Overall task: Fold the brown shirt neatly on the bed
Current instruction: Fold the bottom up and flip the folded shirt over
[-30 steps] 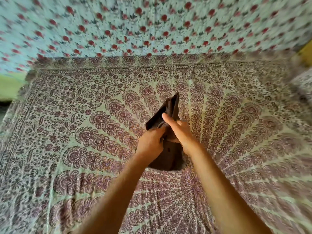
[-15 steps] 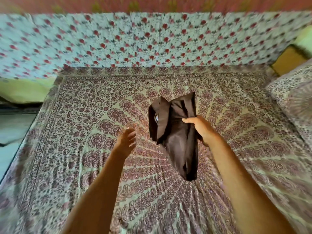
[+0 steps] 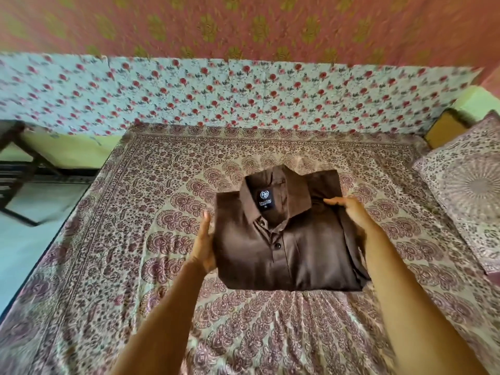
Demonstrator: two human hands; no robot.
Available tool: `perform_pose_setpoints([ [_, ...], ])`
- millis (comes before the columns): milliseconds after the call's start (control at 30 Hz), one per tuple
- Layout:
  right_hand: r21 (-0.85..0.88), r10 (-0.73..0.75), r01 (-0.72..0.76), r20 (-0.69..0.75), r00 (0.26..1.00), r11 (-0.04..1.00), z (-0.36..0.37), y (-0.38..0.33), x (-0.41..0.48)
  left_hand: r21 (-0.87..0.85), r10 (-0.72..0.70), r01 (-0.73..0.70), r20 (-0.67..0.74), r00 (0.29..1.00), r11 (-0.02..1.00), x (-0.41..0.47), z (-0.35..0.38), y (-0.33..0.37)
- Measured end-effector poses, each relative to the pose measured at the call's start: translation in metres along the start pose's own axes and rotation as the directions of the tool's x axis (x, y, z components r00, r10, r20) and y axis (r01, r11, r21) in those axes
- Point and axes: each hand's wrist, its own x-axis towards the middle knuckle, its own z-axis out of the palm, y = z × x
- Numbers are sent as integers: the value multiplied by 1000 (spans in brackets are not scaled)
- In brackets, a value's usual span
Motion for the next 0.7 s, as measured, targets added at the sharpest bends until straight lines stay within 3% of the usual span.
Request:
perform_pose_setpoints([
  [133,-24,71,-71,11,997,997,-9,18,-3,156,98,-66,-203,974,986,-23,21,6],
  [233,-9,45,-45,80,996,999,-1,22,-12,169,218,-174,-290,932,970,-42,31,14],
  [400,-61,-145,158,179,973,986,44,30,-17,266,465,-387,-386,797,883,-92,19,31],
  [500,-42,-204,225,282,937,973,83,41,-25,295,503,-408,-465,729,864,-128,-5,38],
  [700,-47,-179,214,390,903,976,179,67,-45,382,560,-411,-619,551,827,-204,-77,43],
])
